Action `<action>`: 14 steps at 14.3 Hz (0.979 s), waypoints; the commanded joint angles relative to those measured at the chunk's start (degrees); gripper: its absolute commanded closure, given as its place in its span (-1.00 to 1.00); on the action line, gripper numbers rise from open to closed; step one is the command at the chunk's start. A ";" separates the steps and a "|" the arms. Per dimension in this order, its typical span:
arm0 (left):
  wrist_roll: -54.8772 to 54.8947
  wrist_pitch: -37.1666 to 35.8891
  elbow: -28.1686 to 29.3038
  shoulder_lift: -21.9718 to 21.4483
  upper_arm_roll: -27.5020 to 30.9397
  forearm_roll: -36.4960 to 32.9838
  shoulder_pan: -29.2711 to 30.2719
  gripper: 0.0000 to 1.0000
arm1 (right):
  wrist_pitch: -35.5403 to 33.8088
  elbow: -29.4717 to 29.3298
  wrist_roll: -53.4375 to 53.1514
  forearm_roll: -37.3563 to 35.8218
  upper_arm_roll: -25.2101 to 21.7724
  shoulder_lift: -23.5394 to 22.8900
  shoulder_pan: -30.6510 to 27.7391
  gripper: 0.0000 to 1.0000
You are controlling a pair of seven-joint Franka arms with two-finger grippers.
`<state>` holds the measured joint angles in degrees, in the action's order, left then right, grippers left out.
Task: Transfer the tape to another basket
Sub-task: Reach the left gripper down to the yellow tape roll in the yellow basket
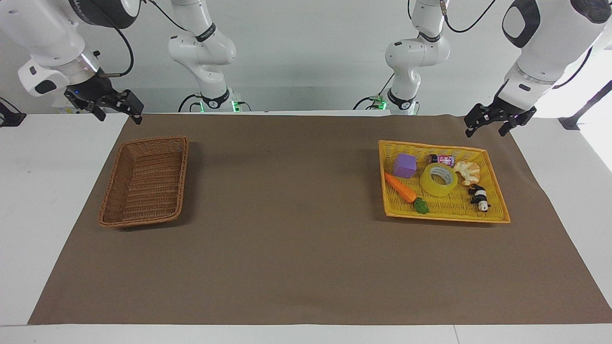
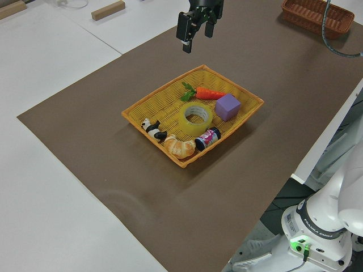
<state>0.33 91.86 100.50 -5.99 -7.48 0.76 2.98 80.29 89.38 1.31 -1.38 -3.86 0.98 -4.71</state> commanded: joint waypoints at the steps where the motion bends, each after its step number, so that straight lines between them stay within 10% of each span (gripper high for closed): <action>1: -0.77 1.20 5.90 -3.93 0.45 0.56 -0.78 -0.98 | -0.49 0.36 0.98 -0.29 0.35 0.25 -0.39 -0.99; 6: 0.46 19.29 21.73 -5.97 0.88 0.56 0.88 -0.85 | -0.49 0.36 0.98 -0.29 0.35 0.25 -0.39 -0.99; 14: 2.65 30.65 29.30 2.03 0.88 0.56 4.14 -0.84 | -0.49 0.36 0.98 -0.29 0.35 0.25 -0.39 -0.99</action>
<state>1.45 120.65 127.98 -3.99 -6.43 0.76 6.36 80.29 89.38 1.31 -1.38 -3.86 0.98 -4.71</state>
